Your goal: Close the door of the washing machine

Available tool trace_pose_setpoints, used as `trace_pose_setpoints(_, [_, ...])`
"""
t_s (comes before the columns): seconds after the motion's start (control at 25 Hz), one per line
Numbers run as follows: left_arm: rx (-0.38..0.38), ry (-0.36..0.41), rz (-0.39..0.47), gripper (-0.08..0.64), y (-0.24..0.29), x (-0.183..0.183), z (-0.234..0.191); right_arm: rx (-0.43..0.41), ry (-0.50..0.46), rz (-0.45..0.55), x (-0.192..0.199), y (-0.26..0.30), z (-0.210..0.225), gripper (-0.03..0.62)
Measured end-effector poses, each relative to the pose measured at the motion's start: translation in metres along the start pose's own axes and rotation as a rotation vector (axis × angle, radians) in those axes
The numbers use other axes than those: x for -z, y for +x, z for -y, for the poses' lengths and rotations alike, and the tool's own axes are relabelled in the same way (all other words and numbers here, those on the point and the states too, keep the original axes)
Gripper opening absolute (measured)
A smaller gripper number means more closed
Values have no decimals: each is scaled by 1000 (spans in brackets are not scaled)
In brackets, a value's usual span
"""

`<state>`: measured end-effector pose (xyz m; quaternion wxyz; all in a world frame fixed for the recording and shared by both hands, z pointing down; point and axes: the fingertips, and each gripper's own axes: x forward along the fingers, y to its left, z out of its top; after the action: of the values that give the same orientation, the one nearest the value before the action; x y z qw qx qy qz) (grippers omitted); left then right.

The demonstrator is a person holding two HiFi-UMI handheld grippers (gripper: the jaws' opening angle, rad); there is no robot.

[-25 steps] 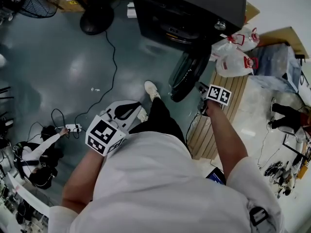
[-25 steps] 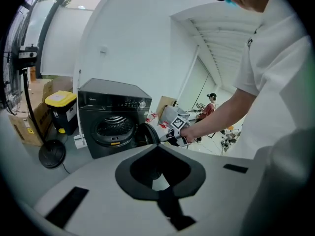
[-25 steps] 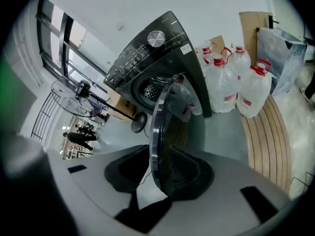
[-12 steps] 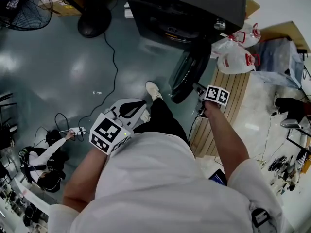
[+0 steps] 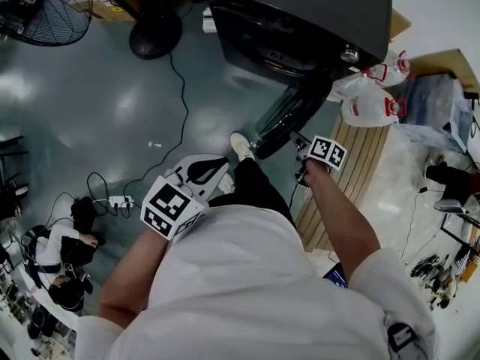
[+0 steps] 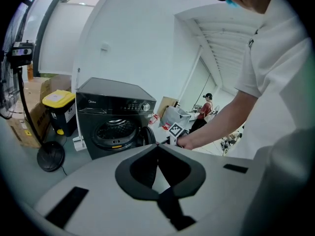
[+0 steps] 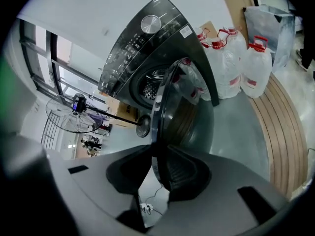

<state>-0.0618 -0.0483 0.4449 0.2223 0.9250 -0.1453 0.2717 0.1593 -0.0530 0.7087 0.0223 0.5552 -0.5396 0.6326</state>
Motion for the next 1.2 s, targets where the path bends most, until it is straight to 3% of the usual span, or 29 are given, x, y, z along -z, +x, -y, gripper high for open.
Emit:
trace_pose_setpoints(0.44, [-96,-55,35,17,-15,-14,-39,-48,103,11,-21,59,-57,107])
trace_pose_setpoints(1.2, [-261,-147,67,17,-28,-39,-106,-109,91,10,-97,143,-129,101])
